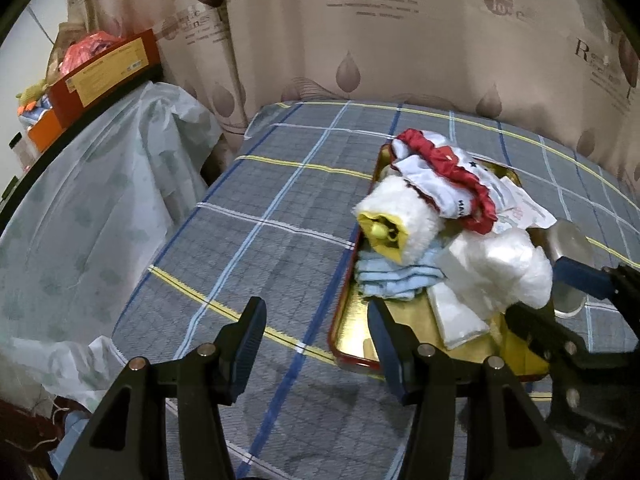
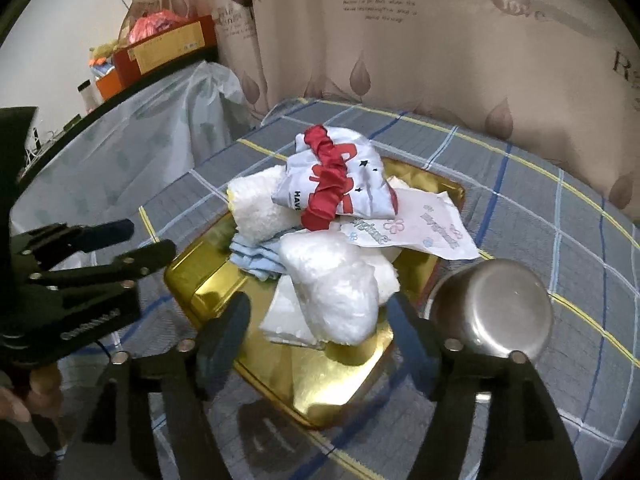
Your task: Organize soft objects
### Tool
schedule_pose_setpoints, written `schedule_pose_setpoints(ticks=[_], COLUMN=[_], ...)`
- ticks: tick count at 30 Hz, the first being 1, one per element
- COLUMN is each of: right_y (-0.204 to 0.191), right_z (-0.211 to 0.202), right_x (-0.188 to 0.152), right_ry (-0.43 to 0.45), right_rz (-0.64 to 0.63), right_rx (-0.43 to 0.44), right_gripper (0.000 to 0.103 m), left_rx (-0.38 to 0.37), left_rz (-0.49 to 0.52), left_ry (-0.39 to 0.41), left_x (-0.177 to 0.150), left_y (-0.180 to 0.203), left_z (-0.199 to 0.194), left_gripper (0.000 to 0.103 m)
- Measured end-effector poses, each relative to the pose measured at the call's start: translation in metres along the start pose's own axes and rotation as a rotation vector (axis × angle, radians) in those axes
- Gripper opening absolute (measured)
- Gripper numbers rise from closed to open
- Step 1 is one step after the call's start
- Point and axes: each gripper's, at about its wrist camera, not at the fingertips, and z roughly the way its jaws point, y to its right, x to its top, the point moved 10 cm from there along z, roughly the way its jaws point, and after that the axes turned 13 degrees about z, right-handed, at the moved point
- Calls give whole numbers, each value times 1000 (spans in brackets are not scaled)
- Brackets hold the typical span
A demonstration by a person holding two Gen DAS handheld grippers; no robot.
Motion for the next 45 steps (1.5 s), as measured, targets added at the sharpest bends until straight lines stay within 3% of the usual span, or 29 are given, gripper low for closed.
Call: schedule_pose_setpoints(ticks=[5,14,27,35,45], right_y=[6,30,27,27,29], right_z=[-24,-43,-34,-29,-27], right_x=[2,-8,-32,-38,-38], right_ry=[58,82,12,-2,-13], right_rz=[21,88,136,114,124], right_rx=[-27,-121,-82,-137,-141], right_gripper=[97,101,102,102,102], left_rx=[9,4,-23,-29,-33], left_rz=[19,61,67,65,62], left_ry=[0,16,21,23,21], left_x=[1,5,7,7,7], left_y=[7,24,36,37,39], left_z=[0,-6,-7,-9,-7], left_gripper=[54,54,54,54,54])
